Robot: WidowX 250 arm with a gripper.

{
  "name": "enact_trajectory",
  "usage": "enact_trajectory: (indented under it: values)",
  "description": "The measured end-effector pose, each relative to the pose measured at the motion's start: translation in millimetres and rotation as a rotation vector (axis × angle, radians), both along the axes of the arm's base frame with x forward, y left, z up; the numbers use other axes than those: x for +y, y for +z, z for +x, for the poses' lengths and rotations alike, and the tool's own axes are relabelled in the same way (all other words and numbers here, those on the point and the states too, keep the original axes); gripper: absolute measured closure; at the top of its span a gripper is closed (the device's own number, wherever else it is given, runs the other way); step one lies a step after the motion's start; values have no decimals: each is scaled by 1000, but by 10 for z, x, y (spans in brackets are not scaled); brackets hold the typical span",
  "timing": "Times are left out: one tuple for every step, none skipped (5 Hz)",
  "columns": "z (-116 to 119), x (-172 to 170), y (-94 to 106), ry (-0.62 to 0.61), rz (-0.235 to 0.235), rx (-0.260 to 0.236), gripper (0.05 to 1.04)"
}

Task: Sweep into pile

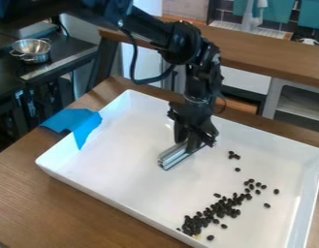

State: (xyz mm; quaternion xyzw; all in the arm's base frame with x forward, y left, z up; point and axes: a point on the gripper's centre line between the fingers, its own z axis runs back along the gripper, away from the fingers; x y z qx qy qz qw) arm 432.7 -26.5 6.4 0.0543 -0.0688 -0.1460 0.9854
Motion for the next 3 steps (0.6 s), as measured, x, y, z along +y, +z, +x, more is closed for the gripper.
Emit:
enact_trajectory:
  values:
    - [-33,-69,-37,-16,-1,-6,736]
    - [-45,-134,-34,-38,-5,-17,737]
    - [-68,-218,-36,-74,-16,-29,737]
